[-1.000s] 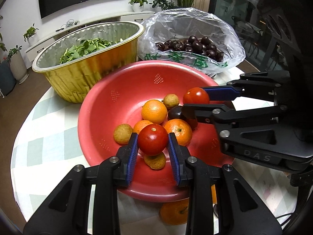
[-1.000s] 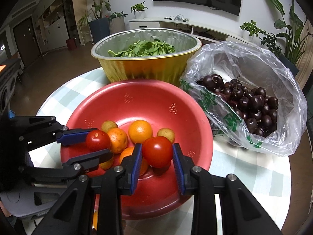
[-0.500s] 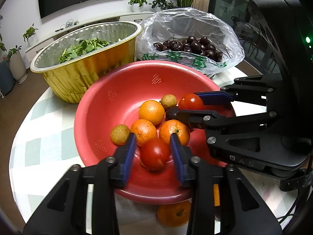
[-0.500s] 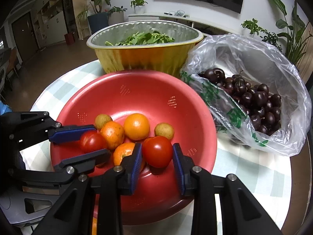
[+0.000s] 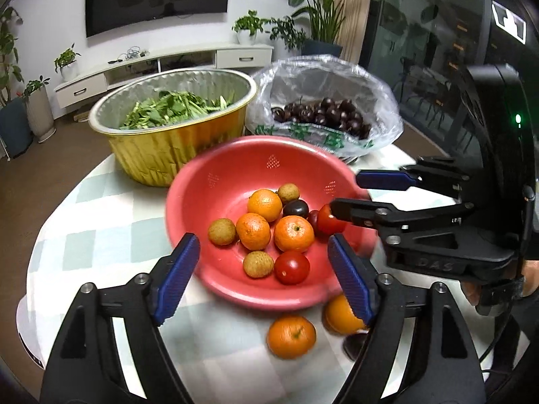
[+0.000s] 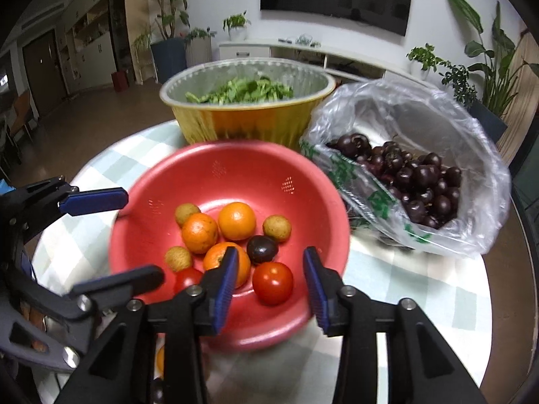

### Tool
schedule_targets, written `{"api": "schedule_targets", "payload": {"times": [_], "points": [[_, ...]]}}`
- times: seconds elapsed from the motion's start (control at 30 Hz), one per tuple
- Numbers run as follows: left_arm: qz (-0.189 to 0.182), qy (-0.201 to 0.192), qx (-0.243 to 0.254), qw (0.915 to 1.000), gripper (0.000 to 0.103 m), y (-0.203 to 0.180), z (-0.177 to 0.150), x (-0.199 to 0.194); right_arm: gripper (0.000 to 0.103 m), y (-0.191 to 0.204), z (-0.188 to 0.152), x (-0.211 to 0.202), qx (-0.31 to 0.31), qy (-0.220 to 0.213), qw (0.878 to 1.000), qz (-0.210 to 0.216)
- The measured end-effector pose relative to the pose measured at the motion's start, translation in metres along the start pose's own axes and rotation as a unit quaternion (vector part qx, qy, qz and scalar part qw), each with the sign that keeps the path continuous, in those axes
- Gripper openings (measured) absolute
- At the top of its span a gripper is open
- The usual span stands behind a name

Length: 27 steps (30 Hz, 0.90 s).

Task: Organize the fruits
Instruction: 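Withdraw both open tools from the bowl back toward the fruit pile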

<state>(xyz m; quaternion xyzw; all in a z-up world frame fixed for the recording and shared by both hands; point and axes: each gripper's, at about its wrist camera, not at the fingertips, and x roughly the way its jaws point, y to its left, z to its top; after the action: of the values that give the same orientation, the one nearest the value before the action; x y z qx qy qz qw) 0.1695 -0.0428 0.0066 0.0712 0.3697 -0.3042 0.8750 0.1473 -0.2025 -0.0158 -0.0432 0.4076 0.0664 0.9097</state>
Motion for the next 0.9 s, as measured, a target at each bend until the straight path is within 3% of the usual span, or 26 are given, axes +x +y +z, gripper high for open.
{"api": "schedule_targets", "payload": {"times": [0.07, 0.17, 0.43, 0.8, 0.9], "points": [[0.002, -0.011, -0.011, 0.9999, 0.090, 0.002, -0.008, -0.014, 0.051, -0.002, -0.006, -0.011, 0.012, -0.008, 1.000, 0.006], [-0.002, -0.012, -0.027, 0.9996, 0.090, 0.000, -0.025, -0.027, 0.056, -0.004, -0.022, -0.028, 0.036, -0.017, 0.999, 0.022], [-0.018, 0.029, -0.016, 0.9993, 0.090, -0.036, -0.088, -0.030, 0.056, 0.003, -0.086, -0.048, 0.061, -0.003, 0.997, 0.056], [-0.023, 0.064, 0.042, 0.9968, 0.090, -0.078, -0.105, -0.007, 0.055, -0.006, -0.120, -0.051, 0.083, 0.016, 0.994, 0.068], [-0.022, 0.071, 0.045, 0.9962, 0.078, -0.082, -0.102, 0.003, 0.054, -0.009, -0.120, -0.051, 0.084, 0.015, 0.994, 0.070]]}}
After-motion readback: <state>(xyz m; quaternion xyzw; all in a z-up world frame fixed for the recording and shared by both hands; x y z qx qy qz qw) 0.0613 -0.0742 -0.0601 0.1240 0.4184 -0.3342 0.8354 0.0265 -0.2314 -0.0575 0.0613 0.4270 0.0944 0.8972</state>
